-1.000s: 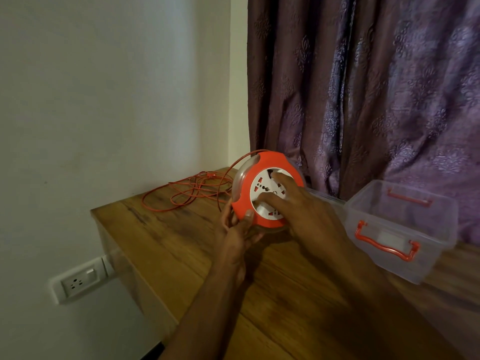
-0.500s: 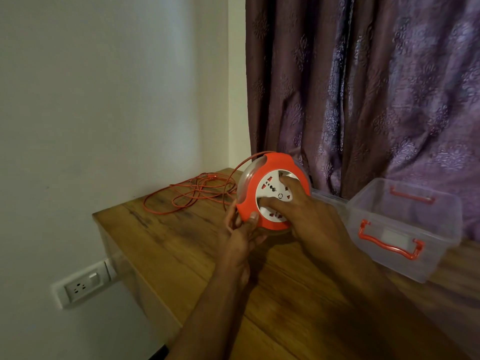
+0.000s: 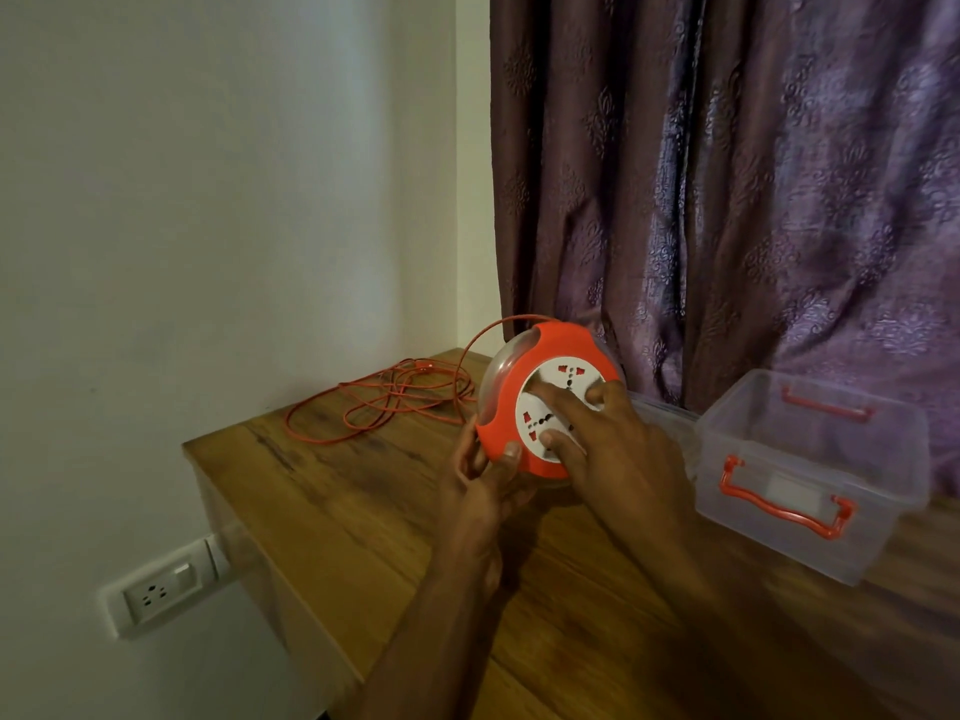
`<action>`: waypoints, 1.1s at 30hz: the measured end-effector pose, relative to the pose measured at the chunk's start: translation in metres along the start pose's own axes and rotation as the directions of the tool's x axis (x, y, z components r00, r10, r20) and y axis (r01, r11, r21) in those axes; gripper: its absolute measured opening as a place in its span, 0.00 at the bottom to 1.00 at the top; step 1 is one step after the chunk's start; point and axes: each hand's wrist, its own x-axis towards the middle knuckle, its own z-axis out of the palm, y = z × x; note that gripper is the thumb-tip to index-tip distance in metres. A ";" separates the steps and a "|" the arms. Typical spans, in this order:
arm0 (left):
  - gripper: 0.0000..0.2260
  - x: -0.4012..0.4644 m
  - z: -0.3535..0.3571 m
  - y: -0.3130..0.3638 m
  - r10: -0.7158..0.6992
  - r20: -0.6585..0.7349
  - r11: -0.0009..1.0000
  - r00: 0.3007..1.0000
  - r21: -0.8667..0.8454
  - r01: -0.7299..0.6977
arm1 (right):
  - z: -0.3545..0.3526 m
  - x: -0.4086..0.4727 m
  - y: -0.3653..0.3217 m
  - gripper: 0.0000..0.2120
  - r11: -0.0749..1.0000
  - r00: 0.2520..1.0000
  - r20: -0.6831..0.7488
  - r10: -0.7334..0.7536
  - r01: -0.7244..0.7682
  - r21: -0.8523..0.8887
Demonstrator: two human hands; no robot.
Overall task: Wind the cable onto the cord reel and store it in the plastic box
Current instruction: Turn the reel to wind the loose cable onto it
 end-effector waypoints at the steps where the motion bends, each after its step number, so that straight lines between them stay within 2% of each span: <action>1: 0.23 0.000 0.000 -0.001 0.003 0.003 1.000 1.000 0.004 -0.003 | 0.001 -0.001 -0.002 0.23 0.999 1.000 -0.017 0.022 -0.022 0.024; 5: 0.26 -0.002 0.001 0.000 0.011 0.002 1.000 1.000 0.015 -0.011 | 0.007 -0.003 -0.005 0.25 0.956 0.982 -0.059 0.180 -0.161 0.244; 8: 0.22 -0.002 0.003 0.001 0.013 -0.004 1.000 1.000 0.014 -0.013 | 0.005 -0.001 -0.006 0.27 0.916 0.974 -0.022 0.228 -0.207 0.343; 10: 0.23 -0.002 0.003 0.002 -0.003 -0.026 1.000 1.000 -0.009 0.003 | 0.001 0.000 -0.006 0.27 0.938 0.982 -0.020 0.190 -0.175 0.300; 14: 0.24 -0.001 0.000 0.004 -0.017 -0.061 0.998 0.998 -0.063 0.013 | -0.008 0.001 -0.003 0.25 0.997 0.996 -0.065 0.056 -0.052 0.064; 16: 0.24 -0.001 0.000 0.005 -0.018 -0.071 0.997 0.997 -0.071 0.013 | -0.010 0.002 -0.001 0.26 0.998 0.998 0.009 -0.062 0.062 -0.013; 19: 0.23 0.000 -0.001 0.005 -0.006 -0.053 0.998 0.999 -0.062 0.003 | -0.010 0.000 0.000 0.29 0.980 0.975 0.107 -0.197 0.200 -0.022; 21: 0.22 0.000 0.000 0.004 -0.010 -0.040 0.998 0.999 -0.055 0.008 | -0.009 0.000 0.000 0.31 0.977 0.967 0.158 -0.199 0.208 -0.046; 26: 0.26 -0.001 0.000 0.003 0.002 -0.014 1.000 1.000 -0.022 -0.002 | -0.010 0.002 0.005 0.27 0.980 0.967 0.192 -0.166 0.183 -0.076; 30: 0.25 -0.001 0.000 0.004 -0.005 -0.024 1.000 1.000 -0.023 0.005 | -0.008 0.002 0.006 0.29 0.988 0.979 0.170 -0.112 0.128 -0.087; 33: 0.26 -0.002 0.001 0.003 -0.011 -0.032 0.999 0.999 -0.035 0.010 | -0.005 0.002 0.006 0.28 0.993 0.993 0.103 -0.062 0.071 -0.091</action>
